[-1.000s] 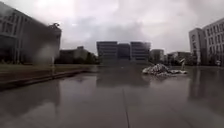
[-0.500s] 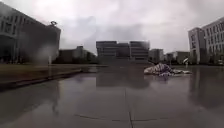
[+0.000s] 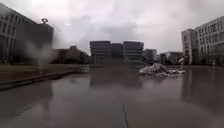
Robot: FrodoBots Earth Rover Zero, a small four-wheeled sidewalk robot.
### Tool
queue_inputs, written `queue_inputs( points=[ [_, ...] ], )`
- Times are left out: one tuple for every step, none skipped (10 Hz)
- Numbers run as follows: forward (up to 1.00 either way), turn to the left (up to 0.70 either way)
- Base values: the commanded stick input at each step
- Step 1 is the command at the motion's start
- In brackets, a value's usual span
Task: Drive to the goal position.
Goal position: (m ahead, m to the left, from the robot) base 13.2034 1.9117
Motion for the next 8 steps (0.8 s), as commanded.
queue_inputs(
  points=[
    [0.70, 0.00],
    [0.70, 0.00],
    [0.70, -0.01],
    [0.70, -0.15],
    [0.70, -0.29],
    [0.70, -0.19],
    [0.70, 0.00],
    [0.70, 0.00]
  ],
)
